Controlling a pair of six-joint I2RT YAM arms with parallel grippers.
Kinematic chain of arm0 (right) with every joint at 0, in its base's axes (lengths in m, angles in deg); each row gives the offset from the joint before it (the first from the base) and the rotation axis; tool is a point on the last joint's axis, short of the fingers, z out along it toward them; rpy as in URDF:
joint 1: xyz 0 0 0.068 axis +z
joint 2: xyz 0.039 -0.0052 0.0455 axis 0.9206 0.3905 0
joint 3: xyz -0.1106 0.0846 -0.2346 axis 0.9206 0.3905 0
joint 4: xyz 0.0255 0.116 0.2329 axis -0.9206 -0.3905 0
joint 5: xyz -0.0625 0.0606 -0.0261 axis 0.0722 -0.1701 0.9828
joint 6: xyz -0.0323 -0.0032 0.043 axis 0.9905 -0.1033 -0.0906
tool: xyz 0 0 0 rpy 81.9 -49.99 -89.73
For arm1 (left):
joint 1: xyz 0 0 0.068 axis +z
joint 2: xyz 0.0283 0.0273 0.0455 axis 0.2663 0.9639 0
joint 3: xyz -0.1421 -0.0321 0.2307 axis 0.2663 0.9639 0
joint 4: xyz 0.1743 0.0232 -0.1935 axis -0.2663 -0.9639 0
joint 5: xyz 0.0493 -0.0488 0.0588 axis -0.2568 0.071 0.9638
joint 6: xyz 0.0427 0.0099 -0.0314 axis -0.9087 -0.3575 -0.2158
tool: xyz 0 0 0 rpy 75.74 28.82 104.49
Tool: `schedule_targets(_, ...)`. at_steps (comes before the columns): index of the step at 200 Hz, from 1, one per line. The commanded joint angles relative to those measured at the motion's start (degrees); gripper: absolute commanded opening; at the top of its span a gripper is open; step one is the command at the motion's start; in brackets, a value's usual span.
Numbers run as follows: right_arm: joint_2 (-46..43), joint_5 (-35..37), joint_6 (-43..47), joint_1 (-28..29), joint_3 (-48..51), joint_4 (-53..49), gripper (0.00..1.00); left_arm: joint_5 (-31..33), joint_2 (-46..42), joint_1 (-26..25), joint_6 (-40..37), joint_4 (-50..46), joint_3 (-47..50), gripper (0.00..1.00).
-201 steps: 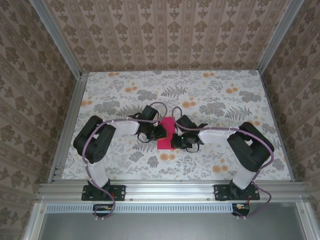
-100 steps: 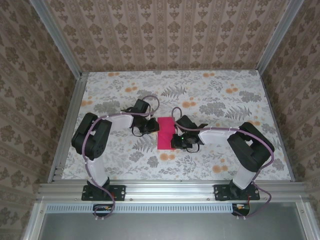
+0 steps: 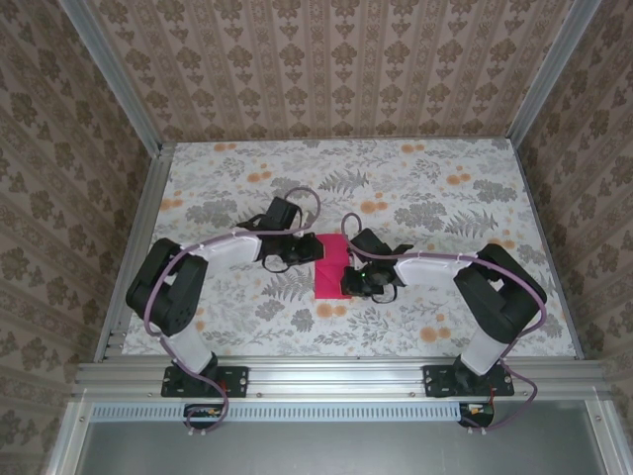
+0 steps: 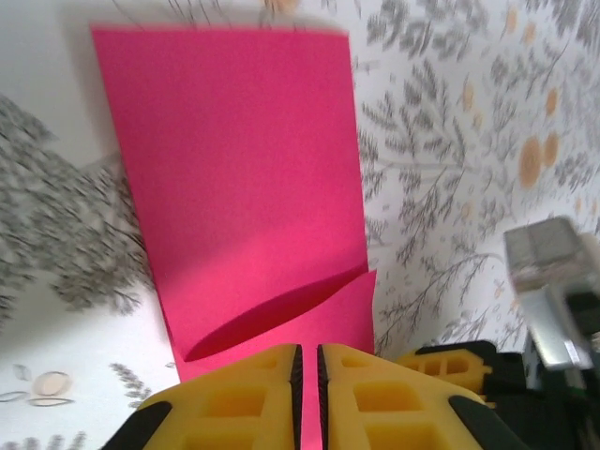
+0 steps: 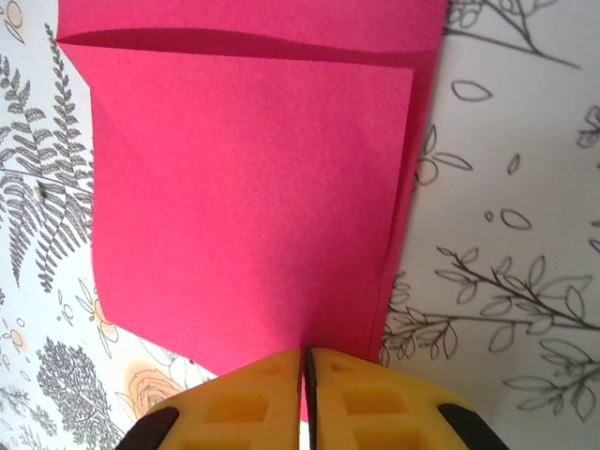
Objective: Fold a paper plane with a square sheet of paper (pick it up from the middle)
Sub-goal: Fold the triangle a second time at the center of the table.
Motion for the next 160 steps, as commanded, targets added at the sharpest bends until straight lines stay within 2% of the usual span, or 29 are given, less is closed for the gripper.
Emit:
schedule_targets(1, -2.1, -0.9, 0.7, -0.6, 0.0, -2.6, 0.13, -1.9, 3.0, -1.0, 1.8, 1.5, 1.1, 0.14)
schedule_targets(39, -2.9, -2.8, 0.3, -0.7, -1.2, -1.0, 0.13, -1.7, 6.5, -1.2, 1.7, 0.6, -0.6, 0.14)
schedule_targets(91, -5.5, -1.7, 0.0, -0.7, -3.1, -0.8, 0.16, 0.2, 8.4, -1.5, 1.3, -1.7, -1.3, 0.13)
schedule_targets(160, 1.4, 0.7, 1.3, -0.5, -8.5, -6.3, 0.16, 2.3, 9.8, -1.6, 1.5, -5.2, -2.6, 0.13)
